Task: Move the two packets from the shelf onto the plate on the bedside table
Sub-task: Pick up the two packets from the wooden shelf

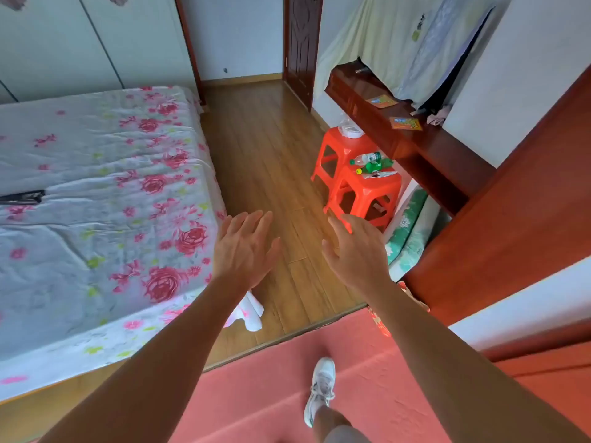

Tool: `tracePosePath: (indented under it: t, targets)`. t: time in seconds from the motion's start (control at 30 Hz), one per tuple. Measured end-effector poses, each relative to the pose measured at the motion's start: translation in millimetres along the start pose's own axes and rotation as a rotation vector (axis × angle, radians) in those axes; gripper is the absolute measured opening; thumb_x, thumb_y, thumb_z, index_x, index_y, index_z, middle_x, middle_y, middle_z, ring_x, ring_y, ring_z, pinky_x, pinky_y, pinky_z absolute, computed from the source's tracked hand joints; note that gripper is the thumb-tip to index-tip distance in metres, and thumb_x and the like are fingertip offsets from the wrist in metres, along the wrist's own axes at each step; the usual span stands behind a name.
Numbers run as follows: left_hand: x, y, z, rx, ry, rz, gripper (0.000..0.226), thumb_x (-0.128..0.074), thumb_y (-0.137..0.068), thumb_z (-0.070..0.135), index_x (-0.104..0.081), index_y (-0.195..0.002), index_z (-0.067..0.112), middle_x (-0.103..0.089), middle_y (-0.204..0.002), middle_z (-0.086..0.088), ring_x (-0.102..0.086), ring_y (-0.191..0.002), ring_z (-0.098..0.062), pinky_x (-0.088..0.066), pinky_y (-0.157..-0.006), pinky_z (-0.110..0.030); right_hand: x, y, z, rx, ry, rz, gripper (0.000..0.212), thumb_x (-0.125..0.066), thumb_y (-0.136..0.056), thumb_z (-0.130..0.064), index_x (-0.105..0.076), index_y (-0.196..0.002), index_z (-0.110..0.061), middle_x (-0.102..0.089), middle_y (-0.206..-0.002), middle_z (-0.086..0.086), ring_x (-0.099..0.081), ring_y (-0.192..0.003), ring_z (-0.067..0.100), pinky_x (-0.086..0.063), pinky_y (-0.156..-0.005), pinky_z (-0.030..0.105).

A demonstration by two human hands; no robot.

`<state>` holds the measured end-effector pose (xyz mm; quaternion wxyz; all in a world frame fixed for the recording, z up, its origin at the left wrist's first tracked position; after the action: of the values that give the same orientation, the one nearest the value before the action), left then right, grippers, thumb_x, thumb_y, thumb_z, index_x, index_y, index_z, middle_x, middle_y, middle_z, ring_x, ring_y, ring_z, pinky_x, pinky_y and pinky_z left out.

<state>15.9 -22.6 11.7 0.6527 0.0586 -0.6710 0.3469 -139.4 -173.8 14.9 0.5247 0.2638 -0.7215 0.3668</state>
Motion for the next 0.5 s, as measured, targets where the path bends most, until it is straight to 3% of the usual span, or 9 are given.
tracePosePath:
  t: [0.27,0.5]
  targets:
    - [-47,-107,-3,-0.026,-0.006,0.006,0.049,-0.046,-0.091,0.05,-0.05,-0.13,0.02,-0.064,-0.128,-0.005,-0.059,-0.115,-0.027,-0.047,-0.1,-0.048,-24,-98,42,-0.031,-0.034,-0.009,0.047,-0.051,-0.091,-0.042,-0.052,-0.134,-0.021,-0.058,-0.135,0.009,-0.051,-0.127,0.029,-0.042,-0.104,0.049]
    - [-92,-237,19,0.01,-0.039,-0.088,0.052,-0.047,-0.089,0.051,-0.047,-0.132,0.023,-0.063,-0.131,-0.002,-0.057,-0.118,-0.025,-0.045,-0.104,-0.048,-33,-221,110,-0.043,-0.066,-0.022,0.045,-0.052,-0.092,-0.039,-0.055,-0.132,-0.019,-0.057,-0.136,0.011,-0.051,-0.126,0.03,-0.039,-0.106,0.047]
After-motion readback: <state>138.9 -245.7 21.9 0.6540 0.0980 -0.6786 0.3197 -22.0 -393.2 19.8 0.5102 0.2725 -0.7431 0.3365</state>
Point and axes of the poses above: each hand's wrist, its own y-axis away from the middle knuckle, its own x-axis out of the back of the hand, z = x × y, the point moved 3 cm from there along -y, towards the middle knuckle
